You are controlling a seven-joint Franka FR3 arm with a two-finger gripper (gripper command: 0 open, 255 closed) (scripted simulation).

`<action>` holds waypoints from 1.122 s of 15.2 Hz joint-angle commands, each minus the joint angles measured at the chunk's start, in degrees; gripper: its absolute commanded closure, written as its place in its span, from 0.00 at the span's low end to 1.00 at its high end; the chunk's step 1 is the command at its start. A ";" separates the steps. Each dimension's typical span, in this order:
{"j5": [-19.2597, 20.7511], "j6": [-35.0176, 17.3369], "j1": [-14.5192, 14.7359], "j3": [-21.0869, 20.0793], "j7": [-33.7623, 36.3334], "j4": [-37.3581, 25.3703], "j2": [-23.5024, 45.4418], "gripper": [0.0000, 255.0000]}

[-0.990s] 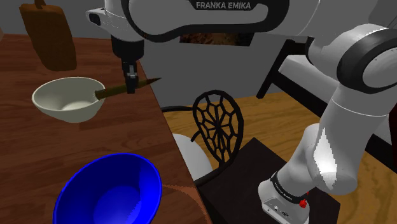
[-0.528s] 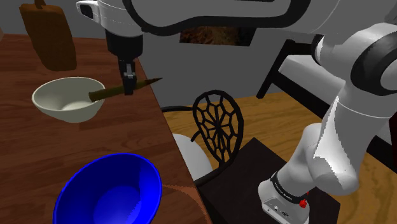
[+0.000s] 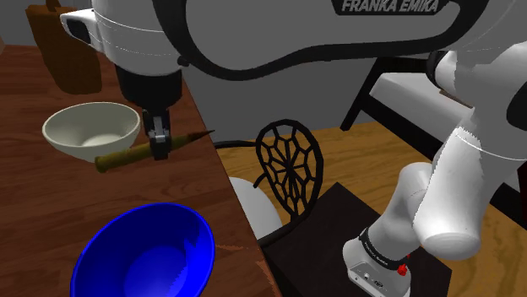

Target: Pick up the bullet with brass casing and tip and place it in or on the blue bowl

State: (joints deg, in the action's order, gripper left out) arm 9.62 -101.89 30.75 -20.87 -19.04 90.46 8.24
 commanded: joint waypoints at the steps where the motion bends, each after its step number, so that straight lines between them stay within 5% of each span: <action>1: 0.01 0.21 1.33 -1.00 2.44 0.84 -0.77 1.00; 10: 1.59 2.79 8.39 -5.97 14.33 -0.90 0.24 1.00; 17: 1.75 -1.70 8.53 -6.10 15.51 3.79 0.15 1.00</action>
State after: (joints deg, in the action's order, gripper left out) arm 11.34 -102.88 39.32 -26.99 -3.62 93.59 8.38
